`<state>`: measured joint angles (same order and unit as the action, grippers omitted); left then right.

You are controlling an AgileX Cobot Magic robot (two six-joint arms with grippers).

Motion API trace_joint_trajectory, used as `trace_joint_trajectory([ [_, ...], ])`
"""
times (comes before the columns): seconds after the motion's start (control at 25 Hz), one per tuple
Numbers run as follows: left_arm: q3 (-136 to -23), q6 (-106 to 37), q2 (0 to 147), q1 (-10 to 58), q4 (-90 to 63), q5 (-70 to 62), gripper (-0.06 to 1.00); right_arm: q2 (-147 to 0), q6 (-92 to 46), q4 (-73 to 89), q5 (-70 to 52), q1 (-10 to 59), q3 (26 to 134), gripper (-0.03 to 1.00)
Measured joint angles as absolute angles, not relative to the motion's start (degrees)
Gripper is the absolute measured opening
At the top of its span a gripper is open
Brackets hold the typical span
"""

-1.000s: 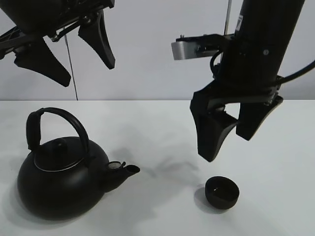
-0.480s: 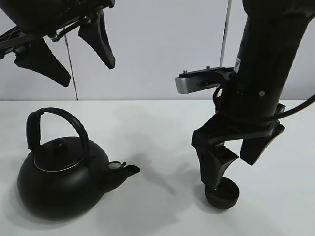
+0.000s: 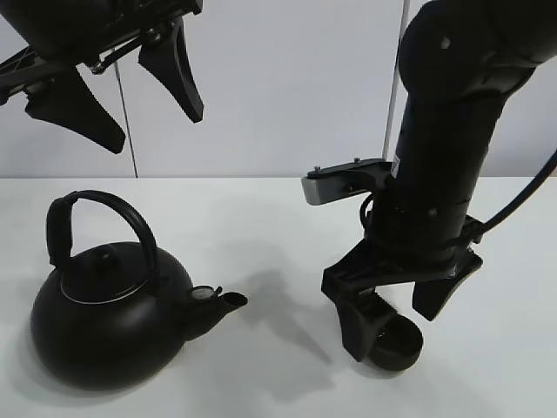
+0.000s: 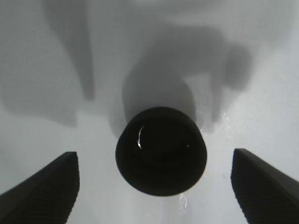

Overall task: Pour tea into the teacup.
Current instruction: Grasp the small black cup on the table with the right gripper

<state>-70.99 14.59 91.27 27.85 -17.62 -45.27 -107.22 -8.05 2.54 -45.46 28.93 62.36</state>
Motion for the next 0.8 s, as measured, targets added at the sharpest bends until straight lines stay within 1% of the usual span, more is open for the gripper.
trace_joint_trajectory([
  [0.68, -71.0, 14.6, 91.3, 27.8, -17.6, -45.3, 0.53, -112.6, -6.6, 2.8, -43.7, 28.9, 62.4, 0.61],
  [0.76, -71.0, 14.6, 91.3, 27.8, -17.6, -45.3, 0.53, -112.7, -6.0, 2.8, -43.6, 28.9, 62.4, 0.59],
  [0.8, -71.0, 14.6, 91.3, 27.8, -17.6, -45.3, 0.53, -112.7, -5.8, 2.8, -43.6, 28.9, 62.4, 0.55],
])
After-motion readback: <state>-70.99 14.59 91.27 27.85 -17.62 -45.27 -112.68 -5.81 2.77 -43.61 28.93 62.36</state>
